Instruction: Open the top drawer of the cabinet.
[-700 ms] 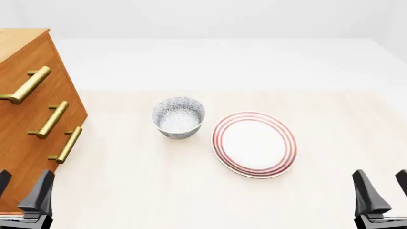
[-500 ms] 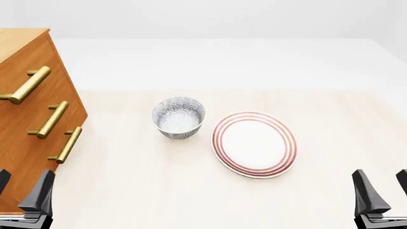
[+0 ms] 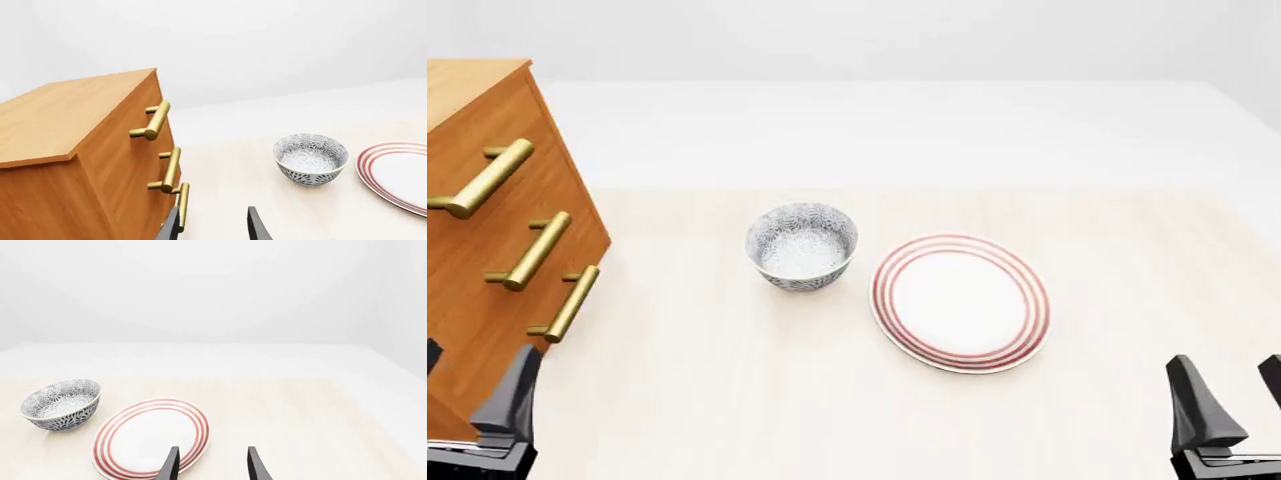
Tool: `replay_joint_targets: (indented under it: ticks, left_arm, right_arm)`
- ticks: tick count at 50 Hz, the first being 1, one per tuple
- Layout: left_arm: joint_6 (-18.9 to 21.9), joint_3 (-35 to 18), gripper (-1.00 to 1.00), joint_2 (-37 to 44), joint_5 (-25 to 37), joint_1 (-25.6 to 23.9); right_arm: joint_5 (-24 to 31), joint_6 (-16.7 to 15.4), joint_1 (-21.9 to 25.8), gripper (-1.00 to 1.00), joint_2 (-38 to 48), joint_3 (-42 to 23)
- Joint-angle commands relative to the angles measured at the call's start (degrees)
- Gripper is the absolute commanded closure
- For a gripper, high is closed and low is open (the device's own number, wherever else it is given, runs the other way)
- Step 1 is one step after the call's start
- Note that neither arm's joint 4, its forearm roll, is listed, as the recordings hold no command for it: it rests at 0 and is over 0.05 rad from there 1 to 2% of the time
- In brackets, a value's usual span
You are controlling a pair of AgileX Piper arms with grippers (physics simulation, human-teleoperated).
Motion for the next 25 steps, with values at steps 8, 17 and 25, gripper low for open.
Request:
replay_joint_targets:
  ticks: [8, 17, 25]
  left_arm:
    - [12.8, -5.07, -1.0, 5.58, -0.95, -1.35]
    - [18.67, -7.29, -1.0, 12.49, -4.36, -2.87]
    - [22.71, -10.56, -1.0, 17.06, -5.05, -3.0]
  right_arm:
    - [0.1, 0.02, -0.01, -1.0, -0.08, -0.02]
    - [0.12, 0.02, -0.01, -1.0, -0.11, -0.01]
    - [0.11, 0.02, -0.01, -1.0, -0.14, 0.04]
